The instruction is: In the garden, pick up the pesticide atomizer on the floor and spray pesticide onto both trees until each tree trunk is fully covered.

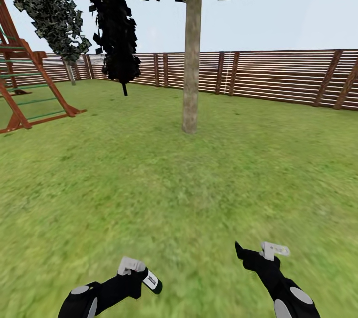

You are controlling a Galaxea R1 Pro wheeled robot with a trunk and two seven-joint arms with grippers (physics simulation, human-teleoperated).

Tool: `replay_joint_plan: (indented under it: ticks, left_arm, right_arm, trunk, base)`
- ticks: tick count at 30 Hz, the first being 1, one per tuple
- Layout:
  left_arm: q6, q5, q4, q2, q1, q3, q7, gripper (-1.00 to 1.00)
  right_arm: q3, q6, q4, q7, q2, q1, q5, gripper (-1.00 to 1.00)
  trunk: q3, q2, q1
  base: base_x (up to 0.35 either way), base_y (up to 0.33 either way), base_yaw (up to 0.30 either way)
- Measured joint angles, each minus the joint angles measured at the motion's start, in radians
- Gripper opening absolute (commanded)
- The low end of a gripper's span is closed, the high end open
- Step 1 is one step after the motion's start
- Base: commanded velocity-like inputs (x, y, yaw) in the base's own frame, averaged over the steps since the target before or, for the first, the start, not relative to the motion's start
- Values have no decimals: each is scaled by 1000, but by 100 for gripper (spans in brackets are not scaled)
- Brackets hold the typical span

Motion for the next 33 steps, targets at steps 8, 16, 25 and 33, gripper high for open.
replay_joint_plan:
  ticks: [8, 16, 25, 33]
  left_arm:
    - [0, 0, 0, 0, 0, 0, 0, -100]
    - [0, -1, 1, 0, 0, -1, 0, -100]
    - [0, -1, 1, 0, 0, -1, 0, -100]
    - [0, -1, 1, 0, 0, -1, 0, -100]
  right_arm:
    - [1, 0, 0, 0, 0, 0, 0, 100]
    - [0, 0, 0, 0, 0, 0, 1, 100]
    - [-1, 0, 0, 0, 0, 0, 0, 100]
    - [-1, 0, -1, 0, 0, 0, 0, 100]
  trunk:
    - [0, 0, 0]
    - [0, 0, 0]
    - [0, 0, 0]
    - [0, 0, 0]
  base:
    - [342, 0, 0]
    - [342, 0, 0]
    - [342, 0, 0]
    - [342, 0, 0]
